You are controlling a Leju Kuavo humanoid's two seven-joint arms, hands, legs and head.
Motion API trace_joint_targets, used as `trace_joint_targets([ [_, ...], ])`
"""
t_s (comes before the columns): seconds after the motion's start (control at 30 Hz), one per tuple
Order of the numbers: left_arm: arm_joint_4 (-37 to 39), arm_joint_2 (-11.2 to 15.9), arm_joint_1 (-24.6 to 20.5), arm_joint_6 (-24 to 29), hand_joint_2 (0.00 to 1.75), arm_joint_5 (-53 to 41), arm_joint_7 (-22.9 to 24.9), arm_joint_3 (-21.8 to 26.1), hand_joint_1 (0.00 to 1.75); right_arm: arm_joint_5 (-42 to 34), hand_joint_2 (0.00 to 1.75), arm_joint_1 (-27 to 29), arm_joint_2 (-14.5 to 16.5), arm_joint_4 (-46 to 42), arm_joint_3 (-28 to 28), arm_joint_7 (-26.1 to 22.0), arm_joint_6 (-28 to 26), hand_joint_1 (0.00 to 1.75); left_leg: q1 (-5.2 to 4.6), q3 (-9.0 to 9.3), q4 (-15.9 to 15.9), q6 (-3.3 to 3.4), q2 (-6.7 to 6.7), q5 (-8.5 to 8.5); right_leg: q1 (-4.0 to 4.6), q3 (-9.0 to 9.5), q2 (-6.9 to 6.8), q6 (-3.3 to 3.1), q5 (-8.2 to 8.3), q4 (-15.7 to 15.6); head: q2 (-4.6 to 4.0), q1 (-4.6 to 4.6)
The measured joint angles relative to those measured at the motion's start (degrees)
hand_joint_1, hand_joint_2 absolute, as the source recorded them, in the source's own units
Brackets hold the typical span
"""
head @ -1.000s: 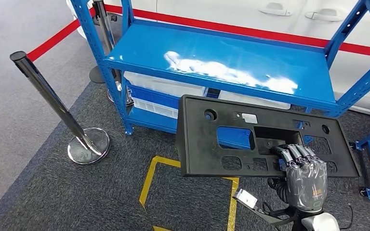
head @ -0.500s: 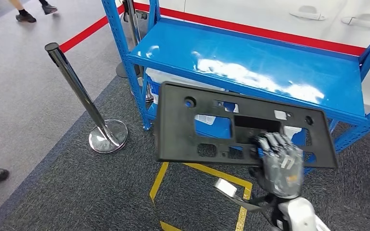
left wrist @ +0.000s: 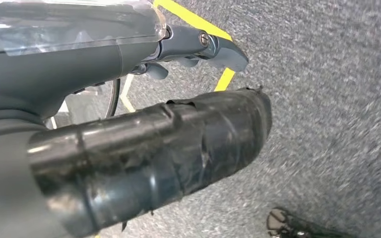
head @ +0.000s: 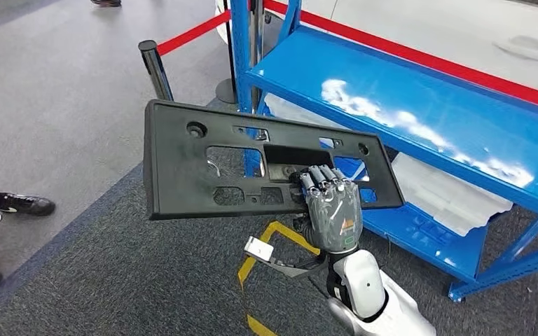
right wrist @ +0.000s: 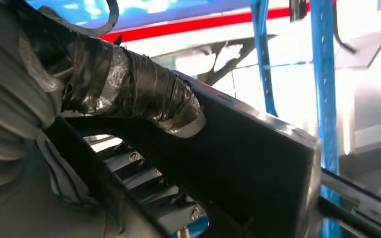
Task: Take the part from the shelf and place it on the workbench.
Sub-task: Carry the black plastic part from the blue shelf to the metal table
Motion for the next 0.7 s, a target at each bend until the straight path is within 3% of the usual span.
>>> trace_joint_targets([
  [0.03, 0.0, 0.1, -0.1, 0.0, 0.00, 0.0, -0.1, 0.0, 0.00, 0.0, 1.75, 0.1, 0.0, 0.2, 0.0, 0.0, 0.0, 1.75, -0.07, -0.08, 0.1, 0.08, -0.68, 0.02, 0.03, -1.64, 0.54, -0.04, -1.14, 3.3, -0.01, 0.01],
  [0.07, 0.0, 0.2, -0.1, 0.0, 0.00, -0.1, -0.2, 0.0, 0.00, 0.0, 1.75, 0.1, 0.0, 0.5, 0.1, 0.1, 0.0, 1.75, -0.16, -0.14, 0.2, 0.12, -1.42, 0.02, 0.09, -2.63, 0.79, -0.12, -1.25, 5.1, -0.01, 0.01],
  [0.1, 0.0, 0.2, -0.1, 0.0, 0.00, -0.1, -0.3, 0.0, 0.00, -0.1, 1.75, 0.2, 0.0, 0.7, 0.1, 0.1, 0.0, 1.75, -0.24, -0.18, 0.4, 0.11, -2.20, -0.01, 0.13, -2.59, 0.97, -0.27, -0.16, 4.7, -0.01, 0.01],
  [0.13, 0.0, 0.2, 0.0, -0.1, 0.00, -0.2, -0.3, 0.0, 0.00, -0.1, 1.75, 0.2, 0.0, 0.8, 0.1, 0.1, 0.0, 1.75, -0.30, -0.20, 0.6, 0.08, -2.99, -0.08, 0.17, -1.51, 1.30, -0.50, 1.85, 2.1, -0.01, 0.01],
  [0.2, 0.0, 0.2, -0.1, -0.2, 0.00, -0.4, -0.4, 0.0, 0.00, 0.0, 1.75, 0.1, 0.0, 0.9, 0.1, 0.1, 0.0, 1.75, -0.36, -0.39, 1.1, -0.12, -4.46, -0.30, 0.19, 1.70, 3.53, -1.08, 5.52, -5.3, -0.01, -0.03],
  [0.27, 0.0, 0.3, -0.1, -0.4, 0.00, -0.5, -0.4, 0.0, 0.00, 0.1, 1.75, 0.1, 0.0, 1.1, 0.2, 0.1, 0.0, 1.75, -0.17, -0.97, 1.6, -0.60, -5.70, -0.34, 0.26, 3.26, 5.37, -1.28, 6.40, -9.2, 0.00, -0.07],
  [0.33, 0.0, 0.5, 0.1, -0.6, 0.00, -0.6, -0.3, 0.0, 0.00, 0.1, 1.75, 0.0, 0.1, 1.2, 0.2, 0.2, -0.1, 1.75, 0.08, -1.56, 1.6, -1.33, -6.97, -0.12, 0.32, 3.50, 4.78, -1.35, 6.33, -9.8, 0.01, -0.06],
  [0.37, 0.0, 0.6, 0.3, -0.6, 0.00, -0.6, -0.2, 0.0, 0.00, 0.1, 1.75, -0.1, 0.3, 1.2, 0.3, 0.2, -0.1, 1.75, 0.10, -1.75, 1.7, -1.69, -6.63, -0.21, 0.25, 3.75, 4.08, -1.54, 6.48, -10.1, 0.01, -0.07],
  [0.43, 0.0, 0.8, 0.4, -0.7, 0.00, -0.6, 0.0, 0.0, 0.00, 0.2, 1.75, -0.2, 0.6, 1.2, 0.3, 0.2, -0.1, 1.75, -0.06, -2.92, 4.1, -2.44, -3.77, -1.74, -0.10, 4.33, 2.57, -2.01, 6.75, -10.8, 0.00, -0.33],
  [0.5, 0.0, 1.0, 0.1, -0.6, 0.00, -0.6, 0.1, 0.0, 0.00, 0.2, 1.75, -0.2, 0.7, 1.3, 0.3, 0.2, -0.1, 1.75, 0.13, -6.02, 10.6, -3.21, -0.39, -5.03, -0.04, 4.52, 0.89, -2.29, 6.71, -10.9, -0.01, -0.59],
  [0.57, 0.0, 1.1, 0.0, -0.6, 0.00, -0.6, 0.2, 0.0, 0.00, 0.2, 1.75, 0.0, 0.7, 1.4, 0.3, 0.2, 0.0, 1.75, 0.55, -8.98, 16.4, -3.80, 0.56, -6.94, 0.01, 4.56, -0.86, -2.32, 6.54, -10.9, -0.01, -0.58],
  [0.6, 0.0, 1.1, 0.1, -0.6, 0.00, -0.6, 0.2, 0.0, 0.00, 0.2, 1.75, 0.0, 0.7, 1.5, 0.3, 0.2, 0.0, 1.75, 0.71, -9.15, 16.6, -3.98, 0.73, -6.45, -0.01, 4.61, -1.65, -2.25, 6.43, -10.9, -0.01, -0.58],
  [0.63, 0.0, 1.2, 0.2, -0.6, 0.00, -0.6, 0.3, 0.0, 0.00, 0.2, 1.75, 0.0, 0.7, 1.5, 0.3, 0.2, 0.0, 1.75, 0.83, -8.02, 14.5, -4.07, 1.03, -4.90, -0.03, 4.75, -2.40, -2.11, 6.30, -10.9, -0.01, -0.59],
  [0.7, 0.0, 1.3, 0.2, -0.6, 0.00, -0.6, 0.3, 0.1, 0.00, 0.3, 1.75, 0.0, 0.8, 1.5, 0.4, 0.2, 0.0, 1.75, 0.66, -3.82, 6.6, -3.87, 3.15, -1.36, 0.06, 5.18, -3.76, -1.71, 5.95, -10.9, -0.01, -0.59],
])
